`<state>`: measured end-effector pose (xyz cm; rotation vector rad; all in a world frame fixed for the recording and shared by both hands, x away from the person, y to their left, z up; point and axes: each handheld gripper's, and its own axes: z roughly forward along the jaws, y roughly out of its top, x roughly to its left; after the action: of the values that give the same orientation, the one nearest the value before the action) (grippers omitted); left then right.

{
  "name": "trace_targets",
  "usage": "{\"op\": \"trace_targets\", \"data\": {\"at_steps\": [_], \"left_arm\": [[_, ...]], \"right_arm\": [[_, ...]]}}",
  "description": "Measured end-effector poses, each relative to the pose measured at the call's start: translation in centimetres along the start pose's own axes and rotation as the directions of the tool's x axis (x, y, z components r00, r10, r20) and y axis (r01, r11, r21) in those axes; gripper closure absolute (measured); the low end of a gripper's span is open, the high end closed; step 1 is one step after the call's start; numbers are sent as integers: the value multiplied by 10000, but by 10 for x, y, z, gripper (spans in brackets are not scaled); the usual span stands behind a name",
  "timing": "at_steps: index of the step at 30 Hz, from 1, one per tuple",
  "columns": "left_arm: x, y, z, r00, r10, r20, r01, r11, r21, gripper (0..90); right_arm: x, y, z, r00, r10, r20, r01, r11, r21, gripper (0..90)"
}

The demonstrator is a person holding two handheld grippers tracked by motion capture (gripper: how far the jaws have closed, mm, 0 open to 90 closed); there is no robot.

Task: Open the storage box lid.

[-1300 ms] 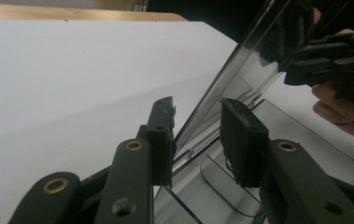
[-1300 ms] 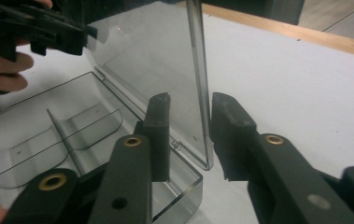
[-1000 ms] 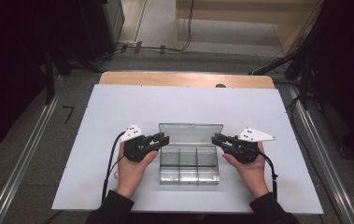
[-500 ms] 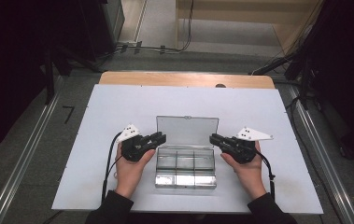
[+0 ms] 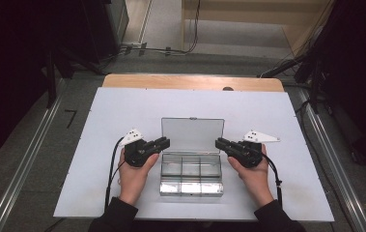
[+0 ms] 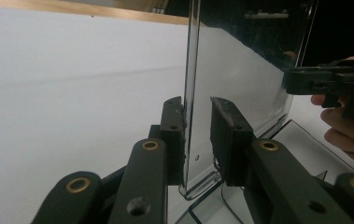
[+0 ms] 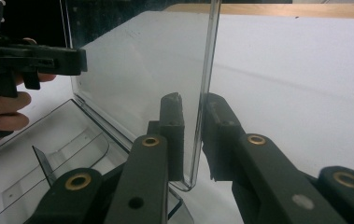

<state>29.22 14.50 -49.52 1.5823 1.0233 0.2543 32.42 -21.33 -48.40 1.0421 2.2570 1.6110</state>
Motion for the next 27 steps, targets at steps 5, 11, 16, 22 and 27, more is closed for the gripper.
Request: {"op": "trace_targets", "data": {"at_steps": [5, 11, 16, 22, 27], "left_arm": [[0, 0, 1, 10000, -49, -81, 49, 10000, 30, 748], [-2, -1, 4, 9996, -130, -249, 133, 9998, 111, 719], [-2, -3, 7, 9991, -326, -276, 332, 9993, 192, 702], [0, -4, 9, 9983, -490, -307, 498, 9984, 252, 692], [-2, -9, 14, 9970, -713, -317, 725, 9966, 390, 644]], "right_arm": [[-1, 0, 1, 10000, 78, 6, -78, 10000, 16, 760], [-3, -1, 2, 9997, 248, -78, -247, 9997, 46, 761], [-5, -2, 4, 9987, 473, -165, -473, 9989, 43, 752], [-6, -2, 6, 9987, 508, -99, -507, 9986, 119, 730], [-6, -2, 8, 9978, 668, 1, -668, 9975, 252, 716]]}}
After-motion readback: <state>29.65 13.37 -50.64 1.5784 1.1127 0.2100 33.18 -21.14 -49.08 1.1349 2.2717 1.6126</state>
